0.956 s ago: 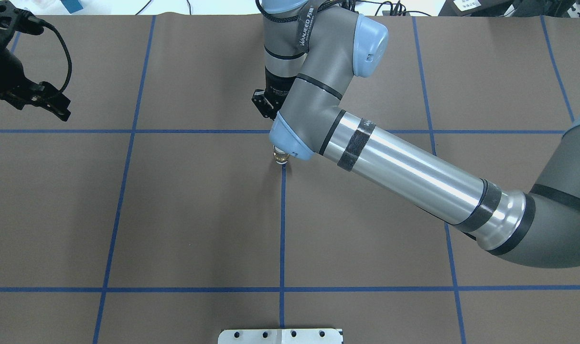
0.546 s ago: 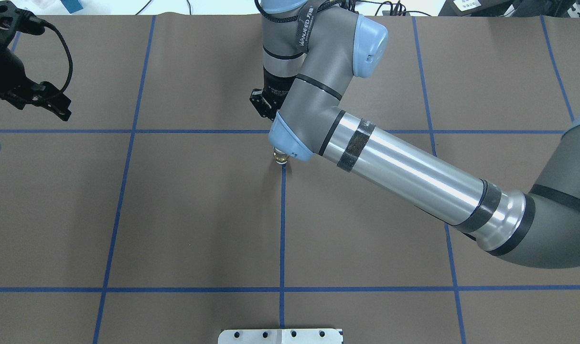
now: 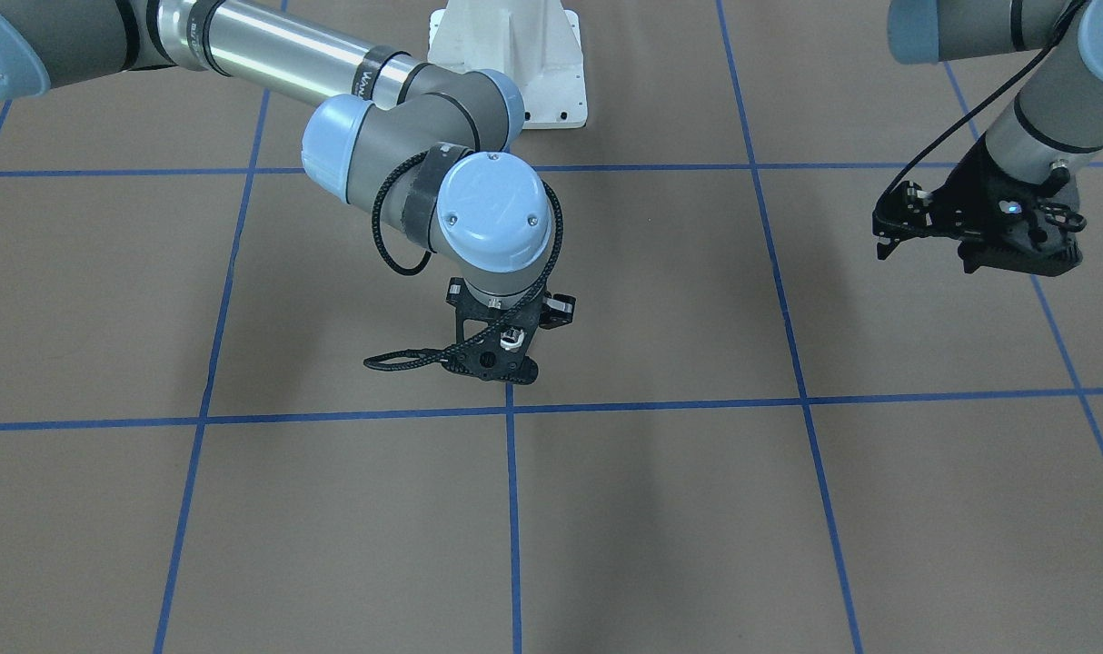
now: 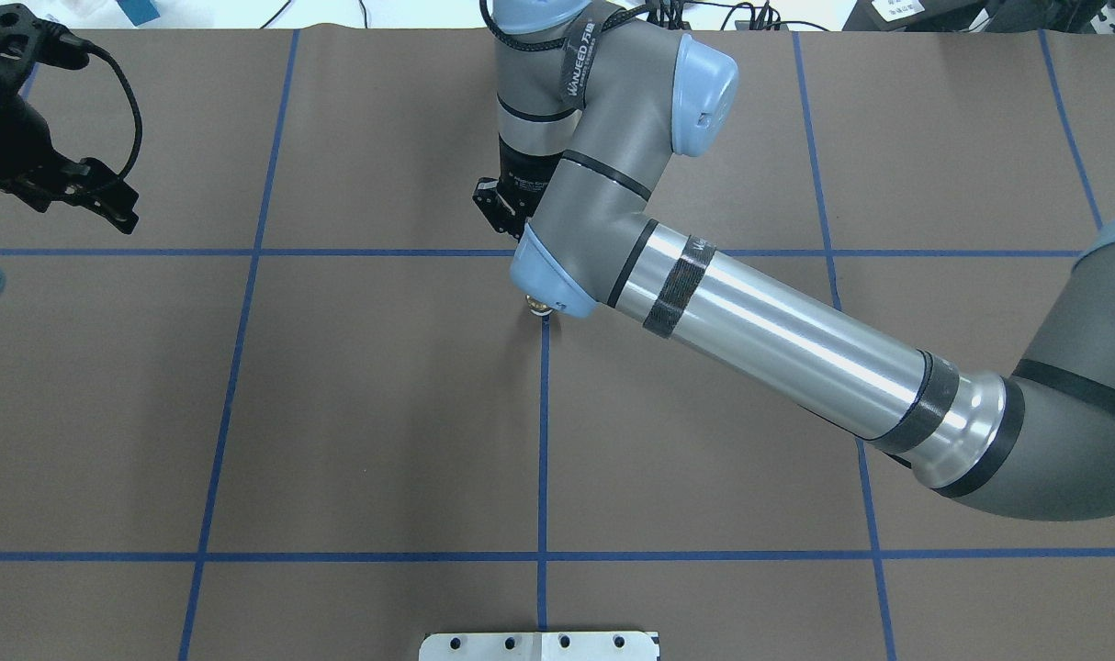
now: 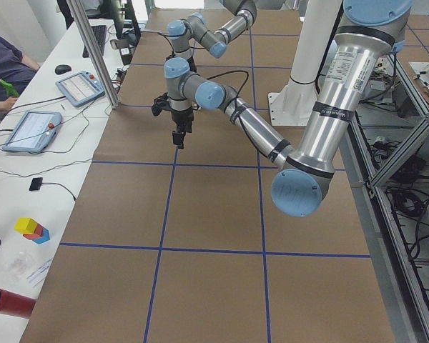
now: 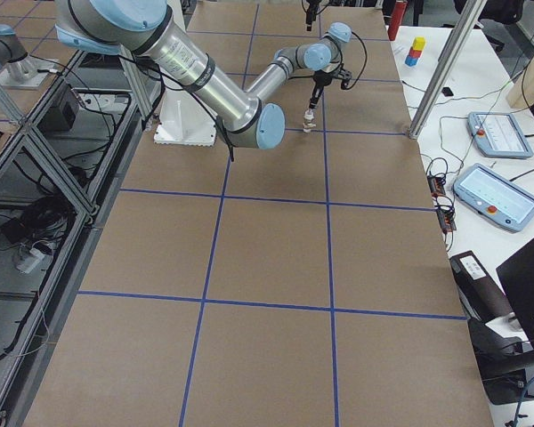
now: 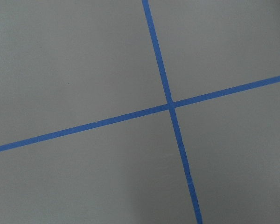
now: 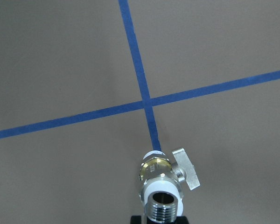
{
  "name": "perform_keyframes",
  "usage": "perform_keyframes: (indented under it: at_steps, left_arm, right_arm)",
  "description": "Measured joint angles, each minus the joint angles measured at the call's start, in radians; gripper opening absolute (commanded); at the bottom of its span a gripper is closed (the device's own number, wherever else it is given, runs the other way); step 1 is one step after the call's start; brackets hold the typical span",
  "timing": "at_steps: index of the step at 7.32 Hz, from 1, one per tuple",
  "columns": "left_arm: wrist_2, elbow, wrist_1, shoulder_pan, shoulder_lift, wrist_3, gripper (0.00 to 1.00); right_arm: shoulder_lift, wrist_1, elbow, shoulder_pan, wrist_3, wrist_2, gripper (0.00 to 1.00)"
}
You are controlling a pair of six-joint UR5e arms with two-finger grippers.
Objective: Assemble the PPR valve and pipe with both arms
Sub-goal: 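Lower the chrome fitting onto the valve's white socket and press it in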
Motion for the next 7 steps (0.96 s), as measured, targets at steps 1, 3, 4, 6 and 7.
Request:
perform_keyframes:
  at_steps: [1,3,4,6,7]
  left_arm:
    - [0.000,0.001,0.000,0.000,-0.001,-0.001,1.00]
    - [0.000,0.002,0.000,0.001,-0.002,-0.003,1.00]
    - [0.000,0.003,0.000,0.001,-0.002,-0.002,1.00]
    - [0.000,0.010,0.000,0.001,-0.002,0.000,1.00]
    - [0.000,0.012,-0.001,0.001,-0.001,0.000,1.00]
  right_arm:
    - [-0.002,0.000,0.002,0.000,0.000,0.000,0.00]
    - [-0.006,0.000,0.003,0.000,-0.001,0.000,0.00]
    - [-0.007,0.000,0.003,0.001,-0.001,0.000,0.00]
    - [-0.007,0.000,0.003,0.001,-0.001,0.000,0.00]
    - [-0.008,0.000,0.003,0.001,-0.002,0.000,0.00]
